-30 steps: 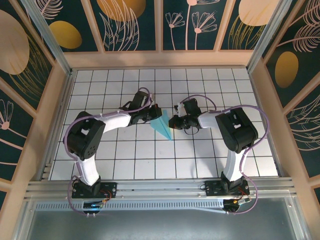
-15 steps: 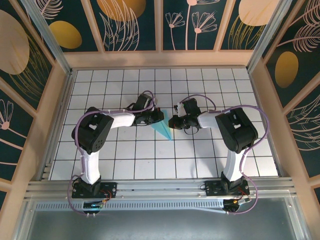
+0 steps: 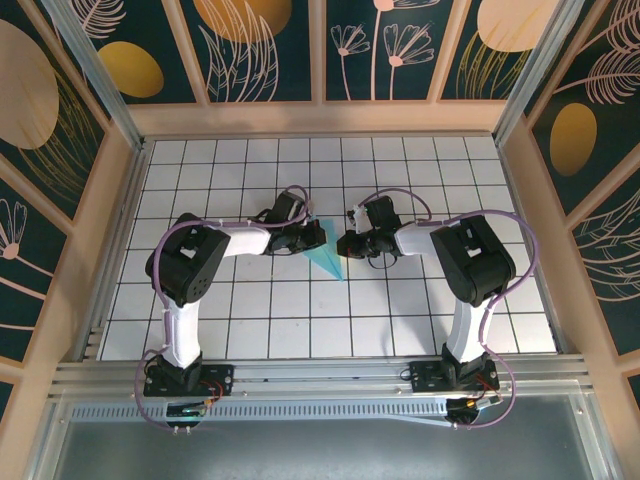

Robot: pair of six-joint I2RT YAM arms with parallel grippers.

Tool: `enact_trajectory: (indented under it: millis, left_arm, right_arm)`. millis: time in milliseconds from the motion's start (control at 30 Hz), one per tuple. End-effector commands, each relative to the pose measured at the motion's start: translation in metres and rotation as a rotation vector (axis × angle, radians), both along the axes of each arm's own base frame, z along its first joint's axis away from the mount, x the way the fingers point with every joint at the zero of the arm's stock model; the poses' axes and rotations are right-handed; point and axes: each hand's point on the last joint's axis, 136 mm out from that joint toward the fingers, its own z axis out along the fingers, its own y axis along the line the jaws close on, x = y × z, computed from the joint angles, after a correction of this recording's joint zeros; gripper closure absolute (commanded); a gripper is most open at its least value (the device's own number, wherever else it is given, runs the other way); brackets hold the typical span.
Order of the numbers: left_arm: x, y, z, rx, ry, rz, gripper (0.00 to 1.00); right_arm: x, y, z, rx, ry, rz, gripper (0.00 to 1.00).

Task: Fold a paper plane with a square sheet of paper (fold left side to right side)
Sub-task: Fourth fold the wing at the center of the table.

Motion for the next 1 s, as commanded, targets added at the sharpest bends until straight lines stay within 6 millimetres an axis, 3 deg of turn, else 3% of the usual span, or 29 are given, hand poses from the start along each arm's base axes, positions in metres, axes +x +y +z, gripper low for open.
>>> enact_trajectory:
  millis: [0,400,767,967]
  left_arm:
    - [-0.005,0.009,-0.015,0.044,0.016,0.004,0.99]
    - [-0.012,0.02,-0.03,0.081,0.03,0.031,1.0]
    - [-0.015,0.026,-0.037,0.106,0.04,0.045,1.0]
    - [-0.015,0.026,-0.038,0.109,0.043,0.048,1.0]
  right_arm:
    - [-0.02,-0.019,-0.053,-0.175,0.079,-0.011,1.0]
    - [-0.017,-0.016,-0.044,-0.164,0.063,-0.004,1.0]
    - [0.004,-0.005,0.0,-0.098,-0.022,-0.014,0.84]
    - [0.014,-0.012,0.032,-0.061,-0.076,-0.051,0.71]
